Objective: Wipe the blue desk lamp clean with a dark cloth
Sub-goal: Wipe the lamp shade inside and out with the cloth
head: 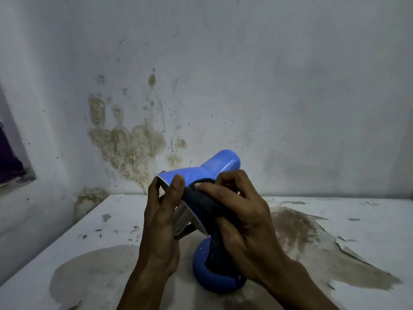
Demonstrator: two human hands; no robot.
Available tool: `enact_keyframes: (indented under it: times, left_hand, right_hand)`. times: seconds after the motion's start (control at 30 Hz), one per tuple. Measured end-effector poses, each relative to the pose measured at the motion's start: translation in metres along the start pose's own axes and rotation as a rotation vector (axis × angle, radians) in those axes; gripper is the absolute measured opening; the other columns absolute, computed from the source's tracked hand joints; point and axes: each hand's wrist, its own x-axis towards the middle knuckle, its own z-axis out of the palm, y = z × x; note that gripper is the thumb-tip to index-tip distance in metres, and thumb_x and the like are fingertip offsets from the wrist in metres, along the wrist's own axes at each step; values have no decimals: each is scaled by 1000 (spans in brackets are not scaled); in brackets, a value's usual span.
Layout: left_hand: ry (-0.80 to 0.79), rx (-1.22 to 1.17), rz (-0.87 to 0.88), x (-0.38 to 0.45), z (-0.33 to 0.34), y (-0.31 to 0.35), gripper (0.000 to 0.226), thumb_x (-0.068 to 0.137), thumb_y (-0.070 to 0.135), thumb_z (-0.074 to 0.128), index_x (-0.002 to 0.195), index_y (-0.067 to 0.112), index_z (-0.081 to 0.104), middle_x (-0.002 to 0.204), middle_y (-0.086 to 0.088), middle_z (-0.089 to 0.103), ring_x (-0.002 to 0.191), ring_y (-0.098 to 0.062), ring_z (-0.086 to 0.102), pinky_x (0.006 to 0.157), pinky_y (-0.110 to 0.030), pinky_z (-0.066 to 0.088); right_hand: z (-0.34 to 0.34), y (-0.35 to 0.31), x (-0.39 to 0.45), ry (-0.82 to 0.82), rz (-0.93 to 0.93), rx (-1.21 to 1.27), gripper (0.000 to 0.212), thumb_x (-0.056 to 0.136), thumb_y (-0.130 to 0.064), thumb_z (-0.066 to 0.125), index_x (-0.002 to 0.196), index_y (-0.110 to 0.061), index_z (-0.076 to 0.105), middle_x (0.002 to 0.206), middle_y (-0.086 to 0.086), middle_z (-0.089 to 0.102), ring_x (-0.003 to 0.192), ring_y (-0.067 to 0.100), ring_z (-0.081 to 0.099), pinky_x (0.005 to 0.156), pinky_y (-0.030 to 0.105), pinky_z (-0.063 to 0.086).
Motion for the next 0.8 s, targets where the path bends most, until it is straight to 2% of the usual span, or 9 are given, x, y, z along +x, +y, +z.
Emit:
enact_keyframes:
  times: [0.1,0.2,0.3,0.37,0.43,0.53,0.63,0.73,0.8]
  left_hand:
    - [-16,-19,10,1,-2,0,82,53,63,73,124,26,58,112,-3,74,92,-29,75,70,-55,60]
    - [-25,-31,15,2,-2,-1,73,52,59,72,119,32,58,105,7,75,88,-22,75,65,-48,60]
    - [-23,-4,7,4,-1,0,68,51,62,72,113,37,60,105,9,73,94,-22,73,72,-56,59]
    - [-12,1,9,4,1,0,68,52,64,71,113,37,59,103,11,74,94,-22,73,74,-56,59]
    - [-1,-2,14,4,2,0,79,51,67,74,120,32,57,103,9,75,94,-22,74,70,-51,61]
    - [5,-2,-6,4,1,0,110,38,80,80,129,23,57,114,-4,73,95,-25,74,66,-42,59]
    - [-32,17,-27,5,-2,2,122,40,83,77,137,15,52,122,-15,69,100,-32,72,67,-40,57]
    - [-30,8,-7,5,-2,0,102,45,74,80,128,19,56,113,-7,73,92,-27,74,63,-40,57]
    - [-29,-12,1,5,-1,-2,79,52,64,75,118,24,57,107,2,74,85,-19,74,60,-39,57]
  right_hand:
    - [-3,19,-1,23,-45,-41,45,84,4,57,124,-15,68,103,5,52,89,19,57,70,33,48]
    - [-3,39,3,104,51,-158,47,86,3,60,126,-20,68,104,3,53,80,17,57,62,40,49]
    - [-5,44,12,196,148,-241,48,86,2,57,122,-27,70,101,1,51,73,12,51,56,39,48]
    - [-3,40,15,184,165,-193,48,87,0,53,121,-30,71,100,1,51,77,14,53,62,38,49]
    - [2,28,13,119,158,-80,49,88,-1,51,122,-32,71,101,0,53,84,14,58,71,32,50]
    - [4,9,4,39,127,111,46,88,0,53,119,-29,72,98,-1,55,89,13,60,76,20,48]
    - [0,1,-4,-45,14,144,45,81,1,55,119,-17,72,99,4,55,90,17,60,75,25,49]
    - [-2,16,-6,17,3,53,50,81,4,50,121,-18,71,101,5,54,89,13,59,72,23,48]
    - [-1,27,-2,124,107,55,55,85,5,47,119,-32,69,99,0,54,85,5,60,71,15,46]
